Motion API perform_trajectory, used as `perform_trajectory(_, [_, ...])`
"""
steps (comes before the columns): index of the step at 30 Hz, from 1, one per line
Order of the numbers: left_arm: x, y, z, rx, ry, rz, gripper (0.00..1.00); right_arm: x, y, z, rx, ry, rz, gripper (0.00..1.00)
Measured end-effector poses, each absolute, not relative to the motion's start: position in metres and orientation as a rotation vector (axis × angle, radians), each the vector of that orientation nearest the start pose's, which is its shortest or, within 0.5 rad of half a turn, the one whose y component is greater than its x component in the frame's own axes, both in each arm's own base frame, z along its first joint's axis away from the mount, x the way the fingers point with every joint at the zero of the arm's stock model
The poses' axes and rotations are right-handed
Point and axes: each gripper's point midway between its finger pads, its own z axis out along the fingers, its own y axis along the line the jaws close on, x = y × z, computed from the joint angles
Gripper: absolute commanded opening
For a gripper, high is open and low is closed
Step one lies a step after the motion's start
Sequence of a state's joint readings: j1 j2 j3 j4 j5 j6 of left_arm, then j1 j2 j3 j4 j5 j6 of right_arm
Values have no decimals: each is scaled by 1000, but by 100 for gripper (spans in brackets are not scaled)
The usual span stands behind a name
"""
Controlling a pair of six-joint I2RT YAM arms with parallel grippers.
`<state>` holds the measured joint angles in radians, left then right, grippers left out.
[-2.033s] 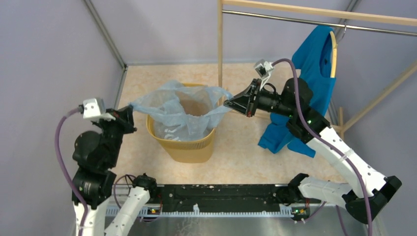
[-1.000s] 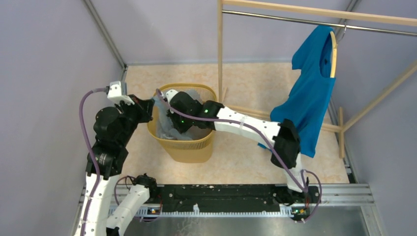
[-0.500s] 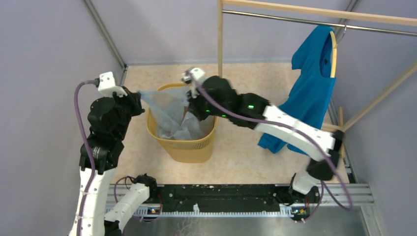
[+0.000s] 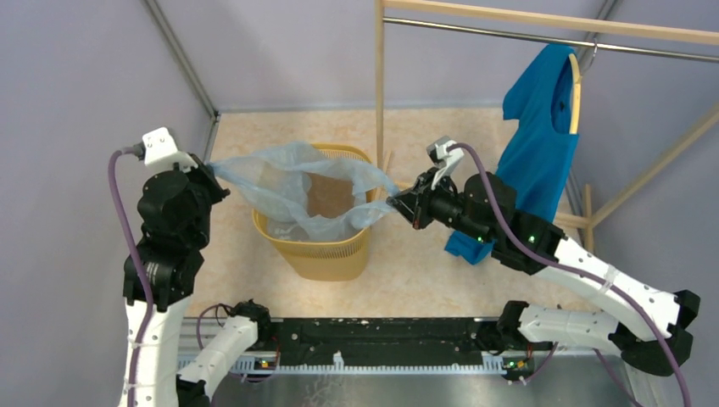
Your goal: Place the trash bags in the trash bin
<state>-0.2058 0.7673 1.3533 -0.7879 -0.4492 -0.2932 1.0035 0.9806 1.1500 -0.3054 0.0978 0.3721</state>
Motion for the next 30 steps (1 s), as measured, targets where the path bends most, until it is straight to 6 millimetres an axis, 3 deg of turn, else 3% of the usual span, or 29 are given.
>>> perform_trajectory(3, [233, 21, 408, -416, 1678, 40, 1, 187, 282, 343, -463, 1759, 902, 0])
perform_trajectory(7, [237, 27, 409, -439, 1678, 76, 1, 189, 261, 349, -402, 1725, 855, 0])
perform_trajectory(11, [252, 27, 398, -443, 1717, 114, 2, 196, 250, 352, -365, 1704, 795, 0])
perform_trajectory(18, [277, 19, 370, -441, 1811, 131, 2, 212, 236, 326, -318, 1749, 693, 0])
perform_trajectory(21, [277, 18, 365, -446, 1836, 135, 4, 221, 224, 324, -276, 1750, 661, 0])
perform_trajectory(24, [272, 19, 374, -455, 1815, 122, 17, 228, 219, 319, -261, 1753, 658, 0])
perform_trajectory(26, [266, 19, 382, -460, 1798, 101, 34, 227, 223, 313, -287, 1770, 679, 1])
perform_trajectory(30, [256, 8, 401, -450, 1785, 2, 73, 217, 239, 305, -376, 1805, 756, 17])
